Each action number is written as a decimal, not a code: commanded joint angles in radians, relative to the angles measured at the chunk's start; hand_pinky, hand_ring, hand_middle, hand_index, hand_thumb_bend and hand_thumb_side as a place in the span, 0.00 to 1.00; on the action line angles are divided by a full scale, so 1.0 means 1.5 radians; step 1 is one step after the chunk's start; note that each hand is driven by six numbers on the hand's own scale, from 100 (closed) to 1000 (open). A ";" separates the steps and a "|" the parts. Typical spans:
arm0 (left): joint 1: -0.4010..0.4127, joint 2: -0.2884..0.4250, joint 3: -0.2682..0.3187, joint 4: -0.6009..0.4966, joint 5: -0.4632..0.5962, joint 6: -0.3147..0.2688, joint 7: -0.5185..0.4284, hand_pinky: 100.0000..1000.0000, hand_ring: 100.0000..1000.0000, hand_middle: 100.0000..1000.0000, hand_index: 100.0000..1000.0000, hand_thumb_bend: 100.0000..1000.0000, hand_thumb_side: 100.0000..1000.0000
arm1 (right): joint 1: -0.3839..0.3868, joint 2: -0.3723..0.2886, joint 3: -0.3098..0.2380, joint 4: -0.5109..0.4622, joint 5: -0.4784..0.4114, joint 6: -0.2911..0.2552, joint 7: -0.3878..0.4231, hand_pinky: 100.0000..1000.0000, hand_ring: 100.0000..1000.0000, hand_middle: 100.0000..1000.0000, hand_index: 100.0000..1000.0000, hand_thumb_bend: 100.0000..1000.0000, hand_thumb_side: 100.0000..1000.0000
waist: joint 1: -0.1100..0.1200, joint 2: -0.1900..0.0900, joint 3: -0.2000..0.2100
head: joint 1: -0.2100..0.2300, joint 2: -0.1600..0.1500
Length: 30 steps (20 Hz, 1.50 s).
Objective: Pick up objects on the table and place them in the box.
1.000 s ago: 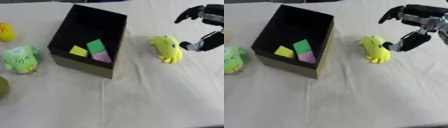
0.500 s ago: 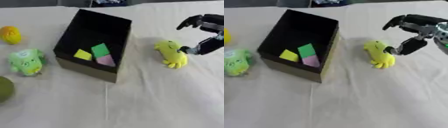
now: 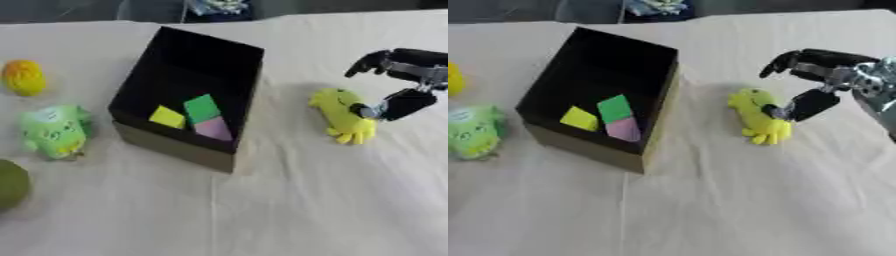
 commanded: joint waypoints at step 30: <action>-0.024 0.008 0.004 -0.010 0.005 -0.014 0.015 0.82 0.82 0.79 0.87 0.31 0.62 | -0.061 0.041 0.020 0.081 0.056 -0.031 -0.021 0.77 0.71 0.42 0.59 0.20 0.00 | 0.007 0.004 0.007 | -0.002 0.036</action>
